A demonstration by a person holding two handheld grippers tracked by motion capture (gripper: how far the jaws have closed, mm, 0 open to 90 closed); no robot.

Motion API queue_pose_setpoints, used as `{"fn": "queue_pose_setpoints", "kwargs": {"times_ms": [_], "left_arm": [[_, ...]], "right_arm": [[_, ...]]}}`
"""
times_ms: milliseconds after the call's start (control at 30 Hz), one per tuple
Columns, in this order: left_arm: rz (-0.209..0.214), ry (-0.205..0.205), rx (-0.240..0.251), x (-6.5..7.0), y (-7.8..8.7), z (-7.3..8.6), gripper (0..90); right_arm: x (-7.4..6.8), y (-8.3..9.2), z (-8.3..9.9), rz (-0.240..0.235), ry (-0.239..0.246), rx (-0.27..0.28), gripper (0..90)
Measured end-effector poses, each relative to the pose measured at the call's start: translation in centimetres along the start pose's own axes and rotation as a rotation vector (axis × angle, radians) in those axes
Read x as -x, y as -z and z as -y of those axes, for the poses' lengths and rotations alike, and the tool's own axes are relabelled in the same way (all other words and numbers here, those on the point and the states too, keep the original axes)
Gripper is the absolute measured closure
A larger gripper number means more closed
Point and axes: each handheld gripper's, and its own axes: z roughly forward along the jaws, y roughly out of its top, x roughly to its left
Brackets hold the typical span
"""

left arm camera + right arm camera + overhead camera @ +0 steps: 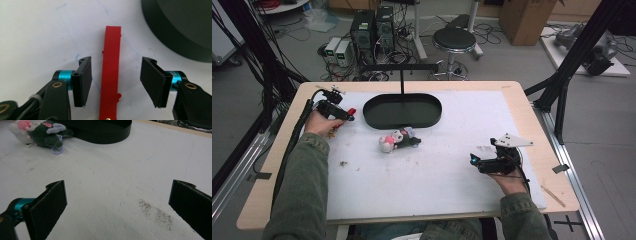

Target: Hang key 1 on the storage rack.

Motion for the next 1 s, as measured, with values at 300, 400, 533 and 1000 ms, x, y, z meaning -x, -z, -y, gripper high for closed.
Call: {"fn": "queue_pose_setpoints", "kwargs": {"times_ms": [300, 400, 533, 1000], "left_arm": [[0.030, 0.081, 0.009, -0.9, -0.3, 0.3, 57.5], [-0.004, 0.079, 0.011, -1.0, -0.3, 0.3, 68.2], [-0.020, 0.044, -0.003, -0.4, -0.2, 0.2, 74.2], [0.033, 0.014, 0.075, -0.1, 3.9, 0.2, 74.6]], "right_arm": [[-0.2, 0.0, 0.0, -0.012, 0.009, -0.007, 0.6], [-0.2, -0.1, 0.1, -0.011, 0.003, -0.012, 0.6], [-0.1, 0.0, 0.0, -0.006, -0.015, 0.000, 0.6], [0.2, 0.1, 0.1, -0.011, -0.011, 0.000, 0.6]]}}
